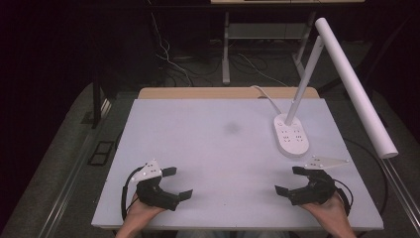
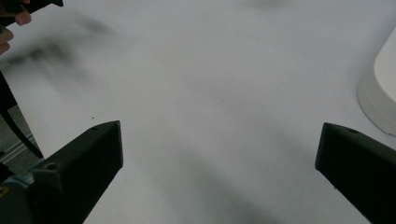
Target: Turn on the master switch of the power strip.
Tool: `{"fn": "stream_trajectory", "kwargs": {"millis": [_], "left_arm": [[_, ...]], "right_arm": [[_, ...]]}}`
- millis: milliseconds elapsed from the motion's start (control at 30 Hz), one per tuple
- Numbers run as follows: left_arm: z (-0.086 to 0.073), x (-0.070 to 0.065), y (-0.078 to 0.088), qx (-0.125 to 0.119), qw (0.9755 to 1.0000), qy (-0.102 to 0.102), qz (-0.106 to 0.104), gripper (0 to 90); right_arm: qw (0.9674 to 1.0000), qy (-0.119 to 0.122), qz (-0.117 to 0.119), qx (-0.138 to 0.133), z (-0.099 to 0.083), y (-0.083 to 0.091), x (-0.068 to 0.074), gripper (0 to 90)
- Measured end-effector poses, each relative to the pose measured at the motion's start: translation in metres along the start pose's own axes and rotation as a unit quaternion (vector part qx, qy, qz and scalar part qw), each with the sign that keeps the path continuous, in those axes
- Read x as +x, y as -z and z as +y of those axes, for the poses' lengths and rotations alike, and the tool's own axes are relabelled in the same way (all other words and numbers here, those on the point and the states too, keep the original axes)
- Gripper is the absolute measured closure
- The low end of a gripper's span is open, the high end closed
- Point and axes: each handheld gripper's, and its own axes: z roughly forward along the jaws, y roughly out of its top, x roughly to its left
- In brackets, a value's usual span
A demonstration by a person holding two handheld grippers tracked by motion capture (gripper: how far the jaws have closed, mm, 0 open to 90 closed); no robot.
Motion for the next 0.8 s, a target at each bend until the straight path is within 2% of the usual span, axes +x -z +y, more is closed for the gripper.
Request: {"fn": "stream_trajectory", "kwargs": {"millis": [800], "left_arm": [[0.0, 0.001, 0.0, 0.001, 1.0, 0.003, 0.005, 0.0]], "right_arm": [[0.9996, 0.023, -0.007, 0.018, 0.033, 0.0, -0.006, 0.4]]}}
